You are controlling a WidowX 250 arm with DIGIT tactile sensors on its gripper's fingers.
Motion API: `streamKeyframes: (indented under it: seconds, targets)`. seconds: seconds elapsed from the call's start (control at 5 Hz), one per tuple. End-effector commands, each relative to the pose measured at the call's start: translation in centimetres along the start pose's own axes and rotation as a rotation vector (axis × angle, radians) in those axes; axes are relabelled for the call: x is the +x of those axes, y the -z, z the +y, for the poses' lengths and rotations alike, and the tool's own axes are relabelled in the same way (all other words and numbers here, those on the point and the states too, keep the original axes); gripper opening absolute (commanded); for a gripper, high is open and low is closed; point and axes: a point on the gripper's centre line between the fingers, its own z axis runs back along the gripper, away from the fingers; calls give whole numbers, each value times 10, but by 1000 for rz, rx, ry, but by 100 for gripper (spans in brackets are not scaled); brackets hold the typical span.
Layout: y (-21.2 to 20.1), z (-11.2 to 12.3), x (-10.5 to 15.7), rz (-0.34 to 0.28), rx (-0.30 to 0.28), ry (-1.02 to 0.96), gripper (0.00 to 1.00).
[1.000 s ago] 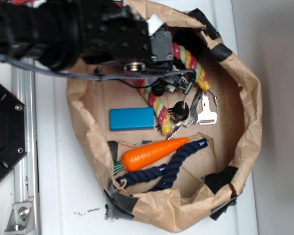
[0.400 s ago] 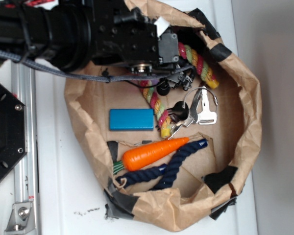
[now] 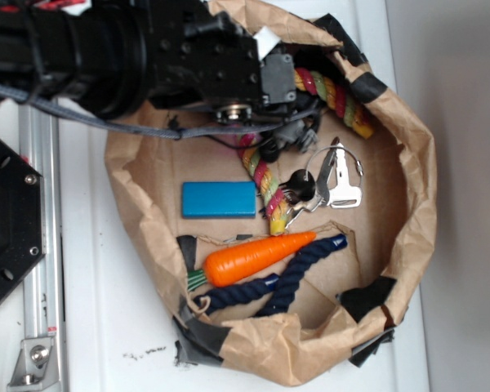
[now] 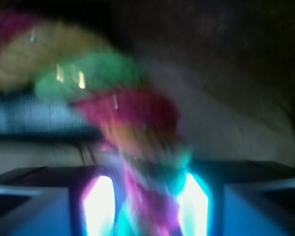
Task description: Grab the multicolored rope.
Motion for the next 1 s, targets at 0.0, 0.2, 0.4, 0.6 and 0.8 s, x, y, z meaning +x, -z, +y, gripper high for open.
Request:
streamKeyframes:
  seconds: [0.0,0.2,0.4,0.6,0.8]
  targets:
    - [-101,-49,11,-124,-240,460,0]
    - [-144,-55,13,-184,-215,609,0]
    - [-149,-51,13,-184,-196,626,0]
    - [-157,-48,13,-170,-195,645,0]
    - [-156,-47,16,-184,-155,649,0]
